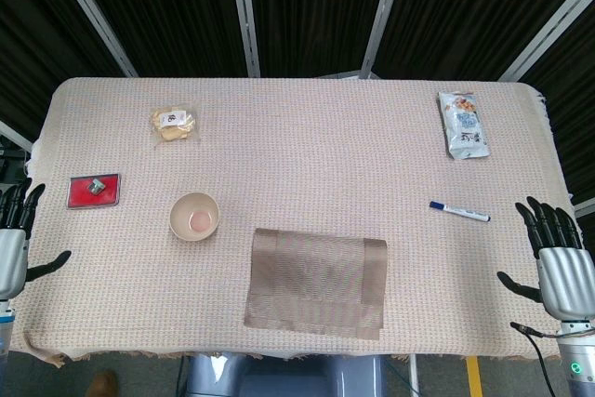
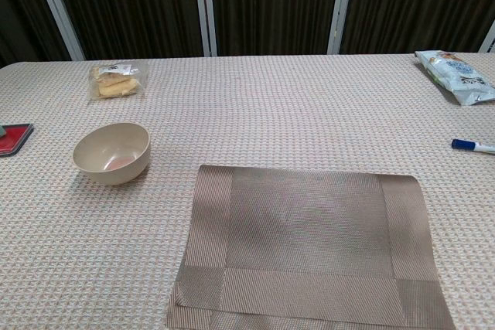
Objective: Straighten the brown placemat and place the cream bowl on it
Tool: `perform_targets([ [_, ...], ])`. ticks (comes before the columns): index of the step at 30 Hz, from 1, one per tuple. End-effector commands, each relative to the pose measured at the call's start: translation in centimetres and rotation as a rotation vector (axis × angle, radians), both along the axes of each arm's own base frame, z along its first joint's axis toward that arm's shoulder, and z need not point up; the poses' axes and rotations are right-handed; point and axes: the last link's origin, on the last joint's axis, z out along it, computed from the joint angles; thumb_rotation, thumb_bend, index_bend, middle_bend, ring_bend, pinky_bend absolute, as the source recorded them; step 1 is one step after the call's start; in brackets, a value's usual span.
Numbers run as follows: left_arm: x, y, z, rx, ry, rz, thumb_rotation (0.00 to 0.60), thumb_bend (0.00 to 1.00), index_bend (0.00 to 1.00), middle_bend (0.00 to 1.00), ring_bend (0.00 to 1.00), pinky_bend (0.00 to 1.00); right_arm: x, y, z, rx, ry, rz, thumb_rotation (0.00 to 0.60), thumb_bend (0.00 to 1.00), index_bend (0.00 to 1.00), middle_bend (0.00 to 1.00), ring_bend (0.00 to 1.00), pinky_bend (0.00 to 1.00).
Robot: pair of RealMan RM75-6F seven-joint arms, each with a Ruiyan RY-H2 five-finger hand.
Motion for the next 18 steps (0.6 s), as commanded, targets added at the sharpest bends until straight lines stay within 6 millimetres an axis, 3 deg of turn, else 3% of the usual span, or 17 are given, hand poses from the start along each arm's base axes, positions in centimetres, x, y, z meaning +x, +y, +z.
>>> perform_targets([
  [1,-0.4,0.0,0.1,-0.012,-0.002,0.001,0.600,0.00,0.00,0.00,0.00,0.00,0.1,0.1,0.0,0.000,0.000,0.001,0.600,0.00,0.00,0.00,0.00,0.00],
  [8,0.1,0.7,-1.9,-0.164,0.018,-0.088,0.600,0.00,0.01,0.00,0.00,0.00,0.3,0.1,0.1,-0.002,-0.010,0.006,0.600,0.00,0.00,0.00,0.00,0.00],
  [16,1.2,5.1,-9.6,-0.413,0.056,-0.147,0.600,0.00,0.14,0.00,0.00,0.00,0.2,-0.4,-0.1,0.006,-0.009,-0.007,0.600,0.00,0.00,0.00,0.00,0.00],
  [18,1.3,6.0,-11.1,-0.430,0.061,-0.156,0.600,0.05,0.20,0.00,0.00,0.00,0.1,-0.4,0.0,0.005,-0.009,-0.013,0.600,0.00,0.00,0.00,0.00,0.00],
])
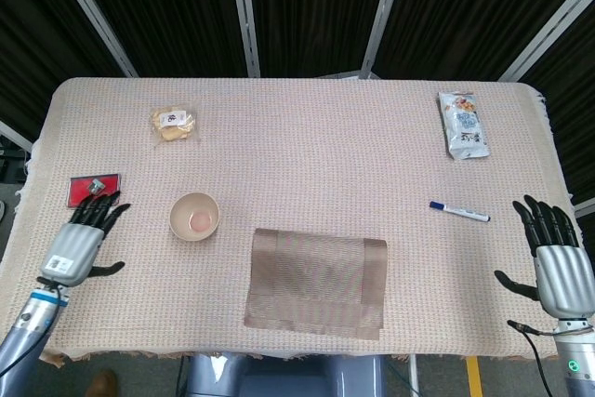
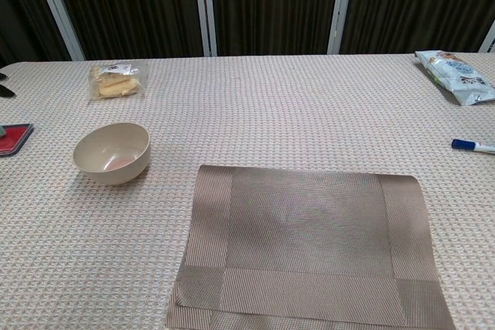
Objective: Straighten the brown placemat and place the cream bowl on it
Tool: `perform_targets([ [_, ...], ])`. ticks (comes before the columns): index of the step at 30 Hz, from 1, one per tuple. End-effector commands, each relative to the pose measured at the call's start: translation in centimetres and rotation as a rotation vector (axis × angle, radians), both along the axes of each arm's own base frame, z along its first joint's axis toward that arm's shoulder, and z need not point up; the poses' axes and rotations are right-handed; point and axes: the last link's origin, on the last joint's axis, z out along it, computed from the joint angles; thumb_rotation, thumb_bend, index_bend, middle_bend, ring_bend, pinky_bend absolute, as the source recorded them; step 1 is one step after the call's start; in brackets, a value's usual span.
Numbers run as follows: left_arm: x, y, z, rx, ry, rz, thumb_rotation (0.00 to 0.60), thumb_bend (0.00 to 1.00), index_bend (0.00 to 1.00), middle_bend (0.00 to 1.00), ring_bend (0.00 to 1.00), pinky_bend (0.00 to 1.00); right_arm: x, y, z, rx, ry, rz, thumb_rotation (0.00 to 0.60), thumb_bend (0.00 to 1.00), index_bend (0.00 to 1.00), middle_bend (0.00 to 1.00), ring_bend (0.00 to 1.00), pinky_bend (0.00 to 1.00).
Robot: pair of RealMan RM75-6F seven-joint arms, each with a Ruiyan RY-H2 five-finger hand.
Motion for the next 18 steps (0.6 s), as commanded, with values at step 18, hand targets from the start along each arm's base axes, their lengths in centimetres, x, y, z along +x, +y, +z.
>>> perform_targets([
  [18,1.3,5.2,-8.6,-0.063,0.022,-0.062,0.600,0.33,0.55,0.00,0.00,0.00,-1.4,0.0,0.9,-0.021,-0.004,-0.052,0.600,0.00,0.00,0.00,0.00,0.00],
])
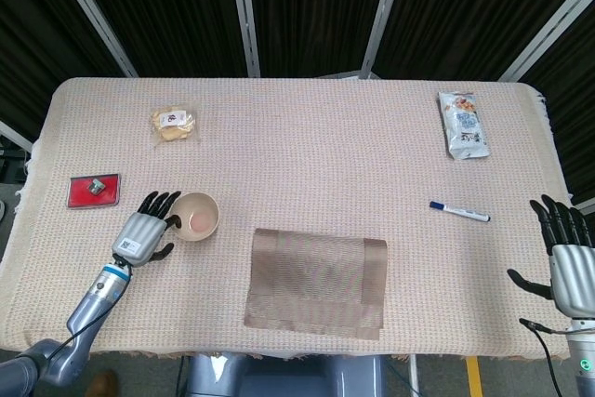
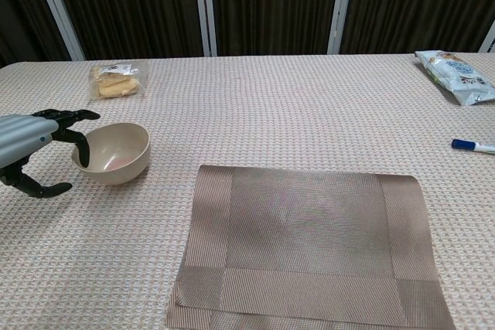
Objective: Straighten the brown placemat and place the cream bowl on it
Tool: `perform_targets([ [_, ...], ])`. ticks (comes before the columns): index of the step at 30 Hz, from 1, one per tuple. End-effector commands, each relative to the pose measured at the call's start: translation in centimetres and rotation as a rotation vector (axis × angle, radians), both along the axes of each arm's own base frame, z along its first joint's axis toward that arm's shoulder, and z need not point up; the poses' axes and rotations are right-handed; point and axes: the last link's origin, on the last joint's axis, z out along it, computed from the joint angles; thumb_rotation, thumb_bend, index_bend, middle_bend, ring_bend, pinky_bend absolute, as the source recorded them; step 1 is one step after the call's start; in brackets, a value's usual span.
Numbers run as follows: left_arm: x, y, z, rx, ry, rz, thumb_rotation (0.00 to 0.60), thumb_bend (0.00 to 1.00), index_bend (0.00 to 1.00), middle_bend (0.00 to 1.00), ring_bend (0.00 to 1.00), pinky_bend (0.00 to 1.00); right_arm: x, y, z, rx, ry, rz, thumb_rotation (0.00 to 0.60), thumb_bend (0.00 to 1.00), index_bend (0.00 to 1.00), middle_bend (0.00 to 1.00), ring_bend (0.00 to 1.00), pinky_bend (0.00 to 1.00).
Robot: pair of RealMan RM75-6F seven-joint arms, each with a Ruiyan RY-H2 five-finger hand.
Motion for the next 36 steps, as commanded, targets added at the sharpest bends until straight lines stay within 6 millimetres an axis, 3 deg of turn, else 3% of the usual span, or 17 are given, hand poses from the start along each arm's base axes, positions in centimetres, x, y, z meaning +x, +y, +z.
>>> perform_targets([
  [1,0.0,0.4,0.4,0.023,-0.013,-0.001,0.600,0.34,0.56,0.00,0.00,0.00,0.0,0.0,-0.1,0.002,0.001,-0.002,0.600,0.00,0.00,0.00,0.00,0.00],
  [15,-3.9,2.1,6.1,0.149,0.030,0.101,0.600,0.34,0.60,0.00,0.00,0.00,0.3,0.1,-0.5,0.018,0.003,0.005,0.600,0.00,0.00,0.00,0.00,0.00],
  [25,-5.6,1.9,5.9,0.129,0.009,0.167,0.600,0.34,0.59,0.00,0.00,0.00,0.5,0.2,-1.0,0.029,0.014,0.005,0.600,0.00,0.00,0.00,0.00,0.00],
  [26,-5.7,1.9,5.9,0.126,0.012,0.176,0.600,0.33,0.55,0.00,0.00,0.00,0.5,0.2,-1.0,0.029,0.014,0.004,0.600,0.00,0.00,0.00,0.00,0.00],
  [28,-5.6,1.9,5.9,0.129,-0.001,0.188,0.600,0.27,0.38,0.00,0.00,0.00,0.4,0.2,-0.9,0.027,0.016,0.002,0.600,0.00,0.00,0.00,0.00,0.00],
  [30,-5.2,1.8,6.0,0.137,-0.035,0.183,0.600,0.13,0.16,0.00,0.00,0.00,0.4,0.2,-0.9,0.024,0.018,0.002,0.600,0.00,0.00,0.00,0.00,0.00],
  [33,-3.4,1.3,6.4,0.131,-0.105,0.115,0.600,0.09,0.11,0.00,0.00,0.00,0.3,0.3,-0.8,0.023,0.019,-0.001,0.600,0.00,0.00,0.00,0.00,0.00],
  [36,-1.5,0.4,6.4,0.097,-0.163,0.042,0.600,0.10,0.17,0.00,0.00,0.00,0.3,0.2,-0.8,0.023,0.020,-0.002,0.600,0.00,0.00,0.00,0.00,0.00],
])
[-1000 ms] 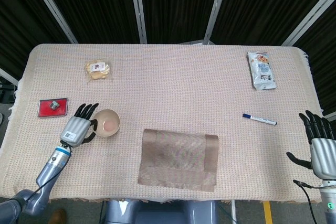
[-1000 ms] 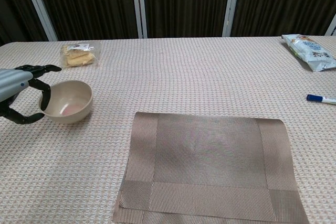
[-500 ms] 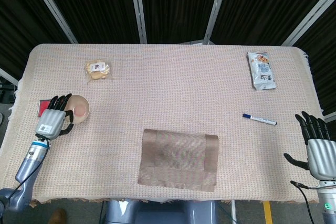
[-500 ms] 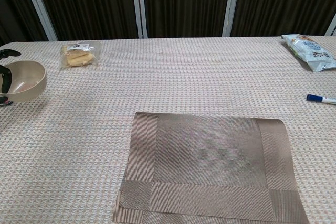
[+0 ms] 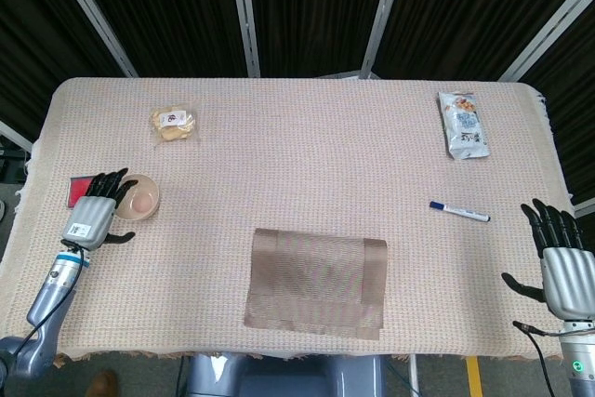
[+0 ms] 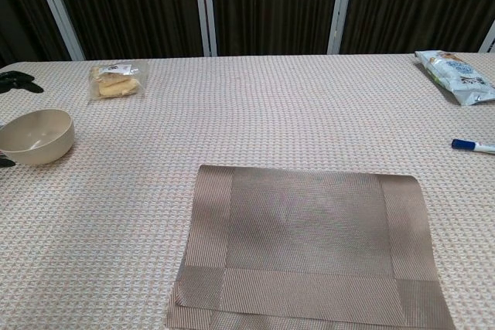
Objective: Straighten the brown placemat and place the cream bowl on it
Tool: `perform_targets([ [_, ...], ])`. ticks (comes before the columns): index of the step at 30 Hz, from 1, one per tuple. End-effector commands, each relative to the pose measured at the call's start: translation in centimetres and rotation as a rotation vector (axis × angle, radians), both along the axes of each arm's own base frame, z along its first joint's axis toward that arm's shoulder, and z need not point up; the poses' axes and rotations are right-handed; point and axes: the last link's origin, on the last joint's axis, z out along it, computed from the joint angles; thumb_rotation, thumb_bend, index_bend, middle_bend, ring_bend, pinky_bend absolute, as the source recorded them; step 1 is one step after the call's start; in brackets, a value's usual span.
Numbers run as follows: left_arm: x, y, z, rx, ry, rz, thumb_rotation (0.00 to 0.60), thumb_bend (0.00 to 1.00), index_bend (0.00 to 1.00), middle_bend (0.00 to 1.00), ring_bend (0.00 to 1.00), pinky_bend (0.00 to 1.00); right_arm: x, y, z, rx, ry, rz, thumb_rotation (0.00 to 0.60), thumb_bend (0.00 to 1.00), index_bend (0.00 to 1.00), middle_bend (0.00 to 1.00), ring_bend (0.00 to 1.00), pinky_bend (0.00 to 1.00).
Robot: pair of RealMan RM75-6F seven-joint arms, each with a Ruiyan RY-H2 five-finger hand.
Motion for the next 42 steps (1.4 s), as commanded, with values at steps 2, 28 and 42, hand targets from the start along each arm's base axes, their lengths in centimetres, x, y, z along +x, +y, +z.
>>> perform_targets([
  [2,4.6,-2.4,-0.5,-0.080,-0.110,-0.197,0.600,0.10,0.22,0.00,0.00,0.00,-0.1,-0.1,0.0,0.000,0.002,-0.003,0.600,0.00,0.00,0.00,0.00,0.00],
  [28,12.0,-8.7,-11.4,-0.513,-0.080,-0.507,0.600,0.12,0.44,0.00,0.00,0.00,-1.4,-0.1,0.1,-0.025,0.033,-0.064,0.600,0.00,0.00,0.00,0.00,0.00],
  [42,12.9,-7.9,-13.6,-0.530,-0.121,-0.568,0.600,0.12,0.46,0.00,0.00,0.00,-1.7,-0.2,0.1,-0.024,0.037,-0.075,0.600,0.00,0.00,0.00,0.00,0.00],
])
